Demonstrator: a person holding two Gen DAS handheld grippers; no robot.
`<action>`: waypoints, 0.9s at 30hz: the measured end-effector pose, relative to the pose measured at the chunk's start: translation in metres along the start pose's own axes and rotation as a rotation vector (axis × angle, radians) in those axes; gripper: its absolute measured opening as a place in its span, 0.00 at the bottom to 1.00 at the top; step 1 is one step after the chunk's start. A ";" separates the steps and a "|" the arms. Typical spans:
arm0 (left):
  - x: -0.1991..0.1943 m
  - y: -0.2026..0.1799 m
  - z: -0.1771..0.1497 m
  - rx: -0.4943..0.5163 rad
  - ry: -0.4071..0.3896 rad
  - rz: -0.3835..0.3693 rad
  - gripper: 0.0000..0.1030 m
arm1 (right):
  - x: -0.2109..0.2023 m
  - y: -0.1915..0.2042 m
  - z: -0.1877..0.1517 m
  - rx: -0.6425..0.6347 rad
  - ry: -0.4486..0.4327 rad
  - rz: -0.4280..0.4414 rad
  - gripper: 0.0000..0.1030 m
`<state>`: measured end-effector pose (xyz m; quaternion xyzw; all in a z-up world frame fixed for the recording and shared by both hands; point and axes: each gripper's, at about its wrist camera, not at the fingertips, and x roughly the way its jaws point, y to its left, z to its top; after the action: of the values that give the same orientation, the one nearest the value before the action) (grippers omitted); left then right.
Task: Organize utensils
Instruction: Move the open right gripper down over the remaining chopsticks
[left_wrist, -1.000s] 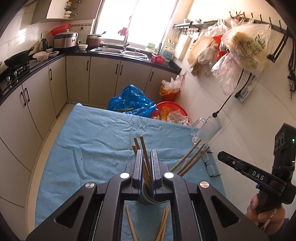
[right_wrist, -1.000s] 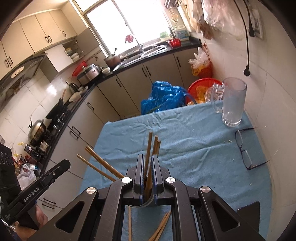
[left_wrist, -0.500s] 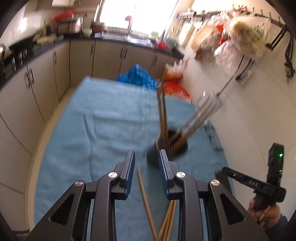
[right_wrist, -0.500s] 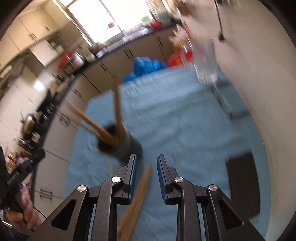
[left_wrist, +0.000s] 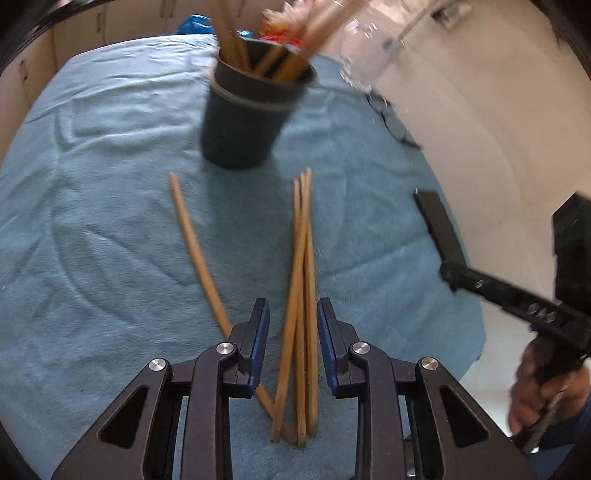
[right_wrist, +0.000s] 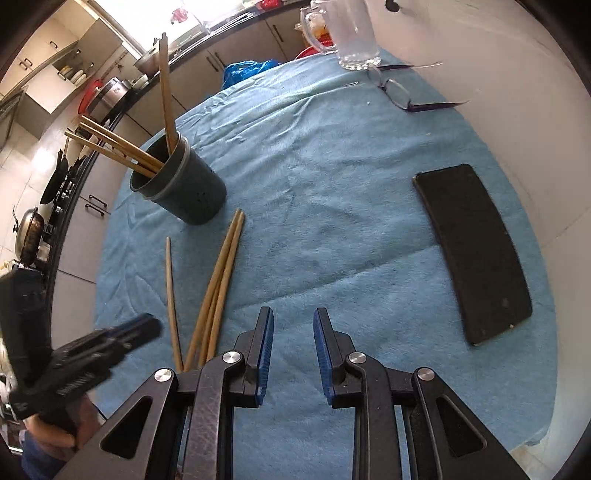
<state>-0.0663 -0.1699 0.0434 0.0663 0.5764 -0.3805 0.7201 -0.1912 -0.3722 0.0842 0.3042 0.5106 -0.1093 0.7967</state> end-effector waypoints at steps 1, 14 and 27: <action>0.005 -0.003 -0.001 0.015 0.010 0.009 0.24 | -0.001 0.001 -0.002 0.005 -0.001 -0.002 0.23; 0.016 0.025 -0.022 -0.118 0.020 0.142 0.09 | -0.004 -0.011 -0.007 0.033 0.005 -0.001 0.23; -0.003 0.039 -0.016 -0.137 -0.005 0.132 0.09 | 0.045 0.025 0.020 -0.015 0.105 0.074 0.23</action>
<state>-0.0542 -0.1328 0.0276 0.0535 0.5937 -0.2920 0.7479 -0.1438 -0.3578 0.0602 0.3220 0.5408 -0.0597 0.7748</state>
